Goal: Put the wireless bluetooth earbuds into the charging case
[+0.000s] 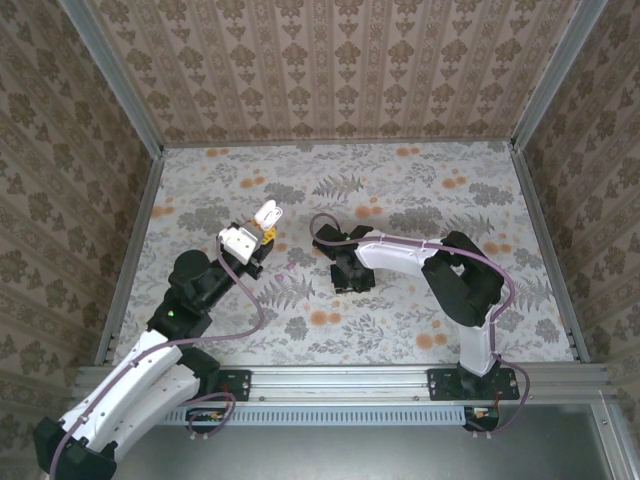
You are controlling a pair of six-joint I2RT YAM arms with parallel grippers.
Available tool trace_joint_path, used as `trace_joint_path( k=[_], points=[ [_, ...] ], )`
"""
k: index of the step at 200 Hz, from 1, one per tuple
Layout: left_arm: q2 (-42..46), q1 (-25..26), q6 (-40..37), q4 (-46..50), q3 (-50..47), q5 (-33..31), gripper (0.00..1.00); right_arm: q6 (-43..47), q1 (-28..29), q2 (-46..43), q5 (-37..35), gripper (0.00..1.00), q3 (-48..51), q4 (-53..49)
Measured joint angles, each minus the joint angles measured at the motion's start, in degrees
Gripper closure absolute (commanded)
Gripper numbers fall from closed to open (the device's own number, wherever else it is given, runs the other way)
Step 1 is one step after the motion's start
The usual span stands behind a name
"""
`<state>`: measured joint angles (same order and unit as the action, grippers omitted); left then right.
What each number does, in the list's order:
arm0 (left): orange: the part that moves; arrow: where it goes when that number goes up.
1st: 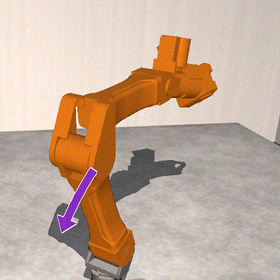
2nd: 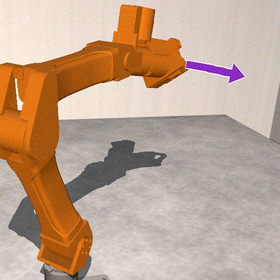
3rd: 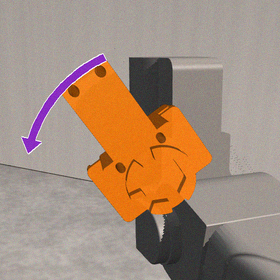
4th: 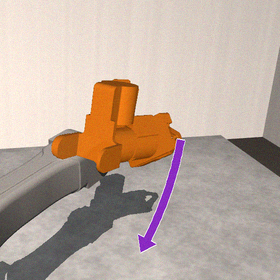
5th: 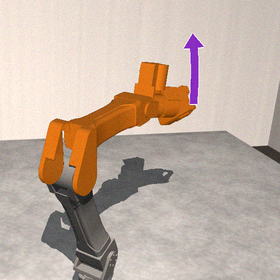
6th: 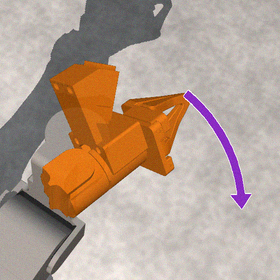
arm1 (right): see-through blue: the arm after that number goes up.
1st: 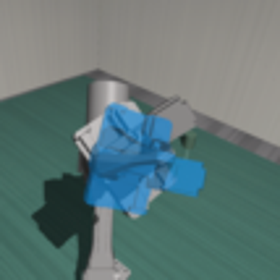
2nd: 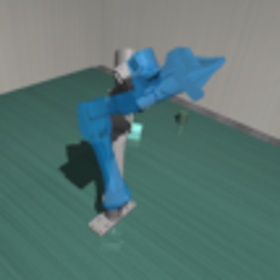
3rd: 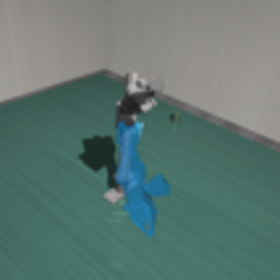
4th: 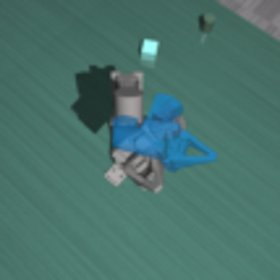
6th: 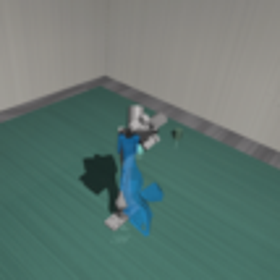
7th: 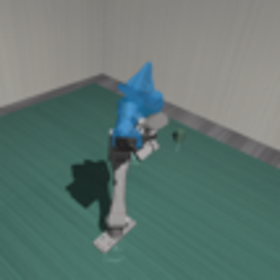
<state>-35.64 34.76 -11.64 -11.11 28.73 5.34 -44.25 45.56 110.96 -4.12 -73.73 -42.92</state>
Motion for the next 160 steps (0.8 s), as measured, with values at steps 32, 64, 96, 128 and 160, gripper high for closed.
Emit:
trace_joint_path(
  k=[32, 64, 96, 128, 160],
  points=[
    [-0.31, 0.00, 0.00, -0.02, 0.00, 0.02, 0.95, -0.79, -0.37, -0.35, -0.04, 0.63, 0.42, 0.61],
    [-0.90, 0.00, 0.00, -0.09, 0.00, 0.33, 0.95, -1.03, -0.66, -0.35, -0.04, 0.64, 0.42, 1.11],
    [-1.05, 0.00, 0.00, -0.44, 0.00, 0.44, 0.95, -1.01, -0.79, -0.35, -0.07, 0.68, 0.42, 1.05],
    [-1.05, 0.00, 0.00, -1.09, 0.00, 0.46, 0.95, -0.98, -0.90, -0.35, -0.02, 0.69, 0.48, 1.05],
    [-1.18, 0.00, 0.00, -1.31, 0.00, 0.48, 0.95, -0.94, -0.94, -0.46, -0.04, 0.70, 0.52, 1.01]
  ],
)
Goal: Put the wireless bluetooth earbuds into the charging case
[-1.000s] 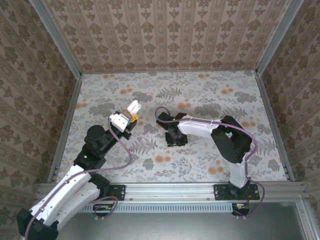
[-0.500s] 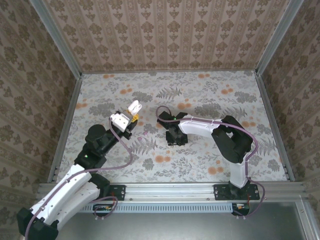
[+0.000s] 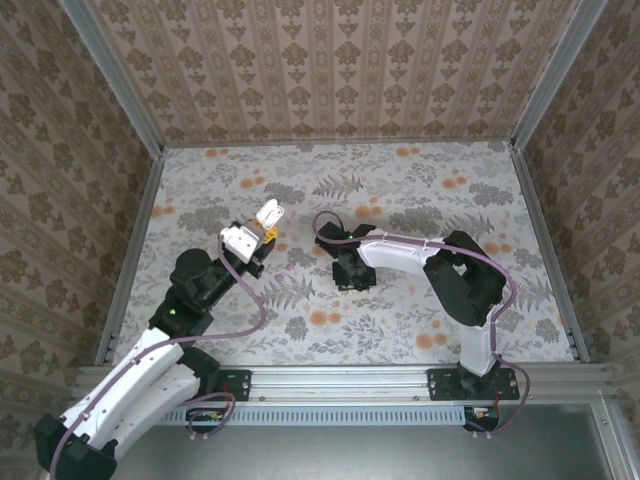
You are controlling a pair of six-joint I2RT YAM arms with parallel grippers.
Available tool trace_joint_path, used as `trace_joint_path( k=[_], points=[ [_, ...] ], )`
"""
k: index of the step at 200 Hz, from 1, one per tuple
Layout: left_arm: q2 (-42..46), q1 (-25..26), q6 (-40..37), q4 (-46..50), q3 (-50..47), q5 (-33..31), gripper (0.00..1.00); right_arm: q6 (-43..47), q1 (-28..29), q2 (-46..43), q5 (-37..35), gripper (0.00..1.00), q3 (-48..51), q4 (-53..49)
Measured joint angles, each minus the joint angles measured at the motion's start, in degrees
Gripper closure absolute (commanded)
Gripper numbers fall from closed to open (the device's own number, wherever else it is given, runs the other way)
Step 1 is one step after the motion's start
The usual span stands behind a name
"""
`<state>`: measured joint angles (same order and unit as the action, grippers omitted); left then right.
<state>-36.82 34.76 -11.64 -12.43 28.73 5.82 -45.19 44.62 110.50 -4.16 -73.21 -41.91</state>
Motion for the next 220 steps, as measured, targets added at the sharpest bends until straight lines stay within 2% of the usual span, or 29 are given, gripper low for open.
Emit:
trace_joint_path(
  k=[37, 87, 157, 220],
  points=[
    [-0.61, 0.00, 0.02, -0.04, 0.00, 0.28, 0.95, 0.42, 0.00, -2.16, -0.61, 0.70, 0.33, 0.33],
    [-3.63, 0.00, 1.38, -0.90, 0.02, 1.11, 0.95, 1.99, -0.35, -9.86, -4.20, 0.69, 0.50, 0.31],
    [-18.05, 1.38, 6.60, -4.98, 2.84, 6.19, 0.95, 6.67, -1.36, -28.13, -12.37, 0.69, 0.55, 3.69],
    [-29.29, 6.25, 10.43, -11.32, 8.11, 8.57, 0.95, 12.63, -1.33, -35.71, -13.68, 0.68, 0.74, 13.46]
  ],
)
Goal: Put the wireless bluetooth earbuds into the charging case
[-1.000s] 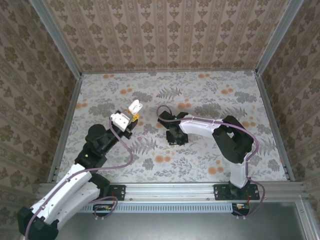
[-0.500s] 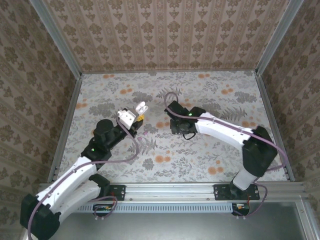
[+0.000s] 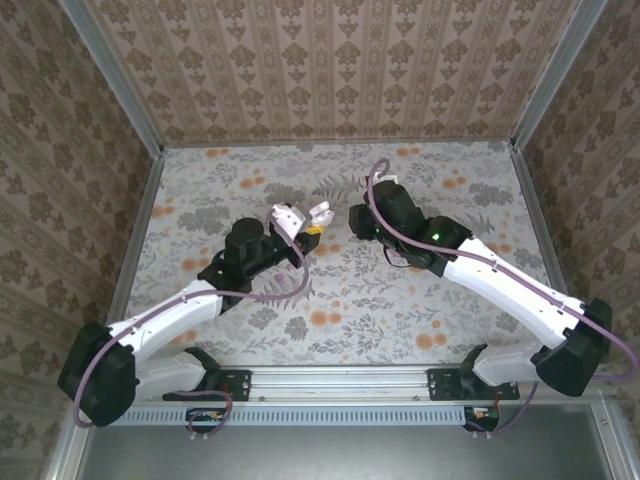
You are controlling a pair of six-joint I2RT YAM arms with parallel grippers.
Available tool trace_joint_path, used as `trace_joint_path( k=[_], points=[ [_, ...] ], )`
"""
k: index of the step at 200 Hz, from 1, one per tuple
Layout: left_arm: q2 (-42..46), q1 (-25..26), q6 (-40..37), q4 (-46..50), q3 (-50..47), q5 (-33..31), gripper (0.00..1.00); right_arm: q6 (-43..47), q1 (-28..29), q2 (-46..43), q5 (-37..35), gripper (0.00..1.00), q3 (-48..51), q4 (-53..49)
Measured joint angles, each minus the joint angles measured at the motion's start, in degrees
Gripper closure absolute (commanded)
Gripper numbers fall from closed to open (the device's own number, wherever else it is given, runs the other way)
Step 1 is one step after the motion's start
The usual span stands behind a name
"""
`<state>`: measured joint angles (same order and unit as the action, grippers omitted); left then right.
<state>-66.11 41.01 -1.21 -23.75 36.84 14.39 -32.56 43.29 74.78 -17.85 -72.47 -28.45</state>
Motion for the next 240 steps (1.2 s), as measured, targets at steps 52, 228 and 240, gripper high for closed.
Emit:
trace_joint_path(
  k=[52, 228, 240],
  points=[
    [-3.98, 1.40, 1.25, -2.89, 1.55, 1.36, 0.95, 1.49, 0.09, -1.36, 0.70, 0.69, 0.72, 7.30],
    [-7.30, 1.77, 6.03, -8.00, 4.72, 3.45, 0.95, -1.57, 0.48, 0.79, 6.27, 0.71, 3.89, 16.37],
    [-7.30, 1.77, 6.16, -8.00, 4.72, 3.65, 0.95, -1.70, 0.48, 1.11, 6.29, 0.71, 3.89, 16.59]
  ],
)
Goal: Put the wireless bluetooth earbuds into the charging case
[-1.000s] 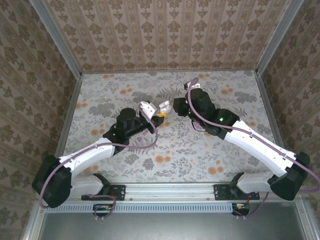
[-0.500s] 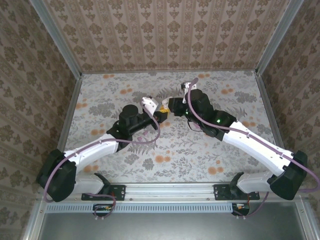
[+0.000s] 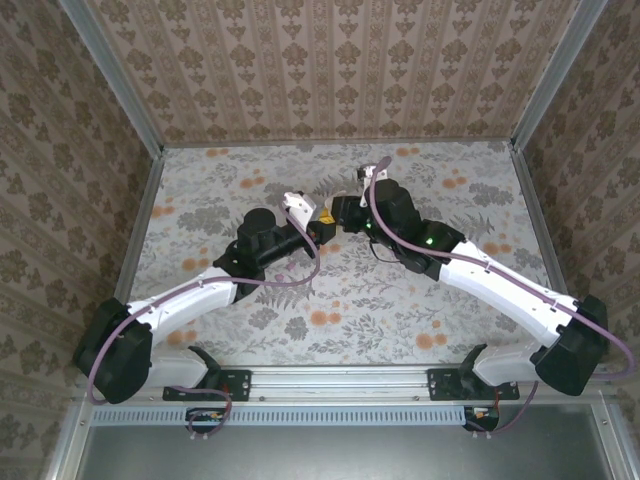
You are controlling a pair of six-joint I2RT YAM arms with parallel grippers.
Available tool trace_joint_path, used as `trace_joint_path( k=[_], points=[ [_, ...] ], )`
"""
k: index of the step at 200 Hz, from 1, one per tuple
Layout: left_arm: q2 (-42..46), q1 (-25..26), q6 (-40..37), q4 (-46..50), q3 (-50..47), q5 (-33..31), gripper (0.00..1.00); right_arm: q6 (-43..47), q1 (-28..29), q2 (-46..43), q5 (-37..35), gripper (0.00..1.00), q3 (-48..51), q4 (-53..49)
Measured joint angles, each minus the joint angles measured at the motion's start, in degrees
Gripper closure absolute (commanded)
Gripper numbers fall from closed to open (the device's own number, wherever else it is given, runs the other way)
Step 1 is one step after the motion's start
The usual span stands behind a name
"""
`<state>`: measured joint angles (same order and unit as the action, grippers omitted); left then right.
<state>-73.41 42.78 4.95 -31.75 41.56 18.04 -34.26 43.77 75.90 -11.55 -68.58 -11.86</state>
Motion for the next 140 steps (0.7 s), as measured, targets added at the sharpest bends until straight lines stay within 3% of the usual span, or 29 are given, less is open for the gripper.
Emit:
trace_joint_path(
  k=[140],
  points=[
    [-0.04, 0.63, 1.18, -0.07, 0.11, 0.20, 0.95, -0.44, 0.72, 0.35, 0.00, 0.71, 0.37, 1.51]
  ],
)
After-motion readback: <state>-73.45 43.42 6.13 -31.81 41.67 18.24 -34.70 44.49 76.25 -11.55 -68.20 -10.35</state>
